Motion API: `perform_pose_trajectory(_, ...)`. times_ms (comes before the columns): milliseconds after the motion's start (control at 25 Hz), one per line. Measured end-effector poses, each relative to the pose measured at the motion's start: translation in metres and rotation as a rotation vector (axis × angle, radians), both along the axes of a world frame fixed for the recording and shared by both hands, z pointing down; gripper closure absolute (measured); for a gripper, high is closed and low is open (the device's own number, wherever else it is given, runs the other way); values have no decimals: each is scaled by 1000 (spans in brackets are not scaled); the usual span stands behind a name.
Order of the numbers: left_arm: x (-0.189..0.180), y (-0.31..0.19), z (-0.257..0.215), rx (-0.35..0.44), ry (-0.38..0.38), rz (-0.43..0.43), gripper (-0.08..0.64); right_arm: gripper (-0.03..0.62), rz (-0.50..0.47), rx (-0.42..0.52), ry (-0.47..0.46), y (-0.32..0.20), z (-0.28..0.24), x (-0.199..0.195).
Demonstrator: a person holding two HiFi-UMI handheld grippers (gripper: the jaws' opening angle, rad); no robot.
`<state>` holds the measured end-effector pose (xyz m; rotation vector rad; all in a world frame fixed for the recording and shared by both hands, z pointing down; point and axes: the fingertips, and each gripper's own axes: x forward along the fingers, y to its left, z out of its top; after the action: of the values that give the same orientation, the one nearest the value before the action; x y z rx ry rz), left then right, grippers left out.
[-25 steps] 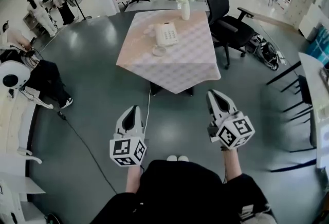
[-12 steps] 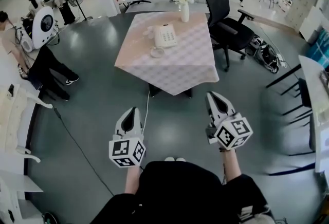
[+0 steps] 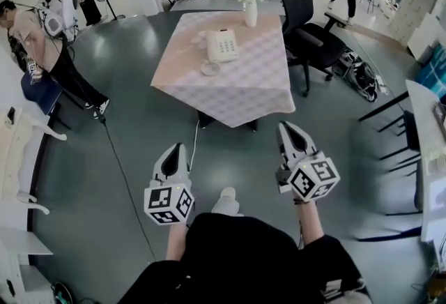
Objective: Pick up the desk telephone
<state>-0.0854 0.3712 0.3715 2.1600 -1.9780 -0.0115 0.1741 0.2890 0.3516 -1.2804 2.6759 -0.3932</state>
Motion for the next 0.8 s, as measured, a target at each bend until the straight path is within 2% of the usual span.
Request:
perform_pose_trajectory(360, -11, -50, 14, -33, 2, -4, 561, 600, 7, -38, -4, -54, 16, -11)
perform_pose_trajectory(800, -47, -151, 20, -36, 15, -3, 561, 600, 25, -46, -10, -151, 20, -42)
